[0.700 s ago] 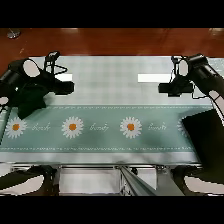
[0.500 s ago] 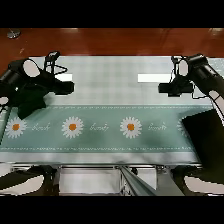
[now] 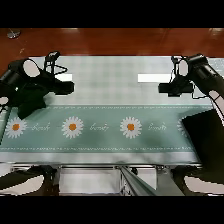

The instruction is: Fold the shirts.

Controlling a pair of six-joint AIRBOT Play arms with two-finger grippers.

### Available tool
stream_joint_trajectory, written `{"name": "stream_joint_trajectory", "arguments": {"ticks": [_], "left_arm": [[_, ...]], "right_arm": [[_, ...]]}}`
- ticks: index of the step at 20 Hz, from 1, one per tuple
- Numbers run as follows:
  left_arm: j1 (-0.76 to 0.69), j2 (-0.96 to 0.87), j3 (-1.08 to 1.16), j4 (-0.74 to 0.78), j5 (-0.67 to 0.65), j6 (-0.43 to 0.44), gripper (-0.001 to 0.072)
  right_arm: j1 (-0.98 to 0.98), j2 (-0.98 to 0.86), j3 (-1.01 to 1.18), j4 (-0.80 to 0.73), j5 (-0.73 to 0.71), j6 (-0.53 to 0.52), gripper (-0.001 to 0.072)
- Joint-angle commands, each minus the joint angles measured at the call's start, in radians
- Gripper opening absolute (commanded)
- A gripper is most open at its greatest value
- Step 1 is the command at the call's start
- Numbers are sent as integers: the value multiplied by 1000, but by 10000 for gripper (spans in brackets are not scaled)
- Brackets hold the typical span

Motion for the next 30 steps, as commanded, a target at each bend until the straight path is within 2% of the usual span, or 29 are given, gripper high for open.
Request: {"name": "stream_joint_trajectory", "arguments": {"ticks": [1,4,9,10,11,12,13,17,19,20,23,26,28,30], "left_arm": [[0,0,0,0,0,0,25],[0,-8,0,0,38,0,25],[2,-48,0,1,116,1,31],[3,-58,0,1,139,0,192],[5,-63,0,2,157,1,538],[9,-64,0,21,173,5,703],[13,-63,8,70,176,4,703],[82,-62,105,410,129,-13,703],[179,-62,124,543,130,-104,703],[244,-64,122,560,128,-151,703],[422,-109,123,557,112,-253,703],[527,-192,124,516,128,-253,703],[568,-251,125,414,127,-236,702],[587,-298,127,293,90,-134,701]], "right_arm": [[0,0,0,0,0,1,18],[0,0,0,-2,-13,0,18],[0,0,0,-18,-151,8,22],[0,-2,0,-16,-180,16,86],[0,-2,0,-16,-204,17,275],[0,-2,0,-29,-223,17,513],[0,-1,0,-41,-226,7,633],[0,-2,0,-44,-156,-58,622],[0,-2,0,-44,-127,-75,622],[0,-1,0,-43,-121,-75,622],[0,-2,0,-21,-119,-74,622],[0,-1,0,32,-120,-74,622],[0,-2,0,53,-126,-72,622],[0,-1,0,59,-144,-59,622]]}}
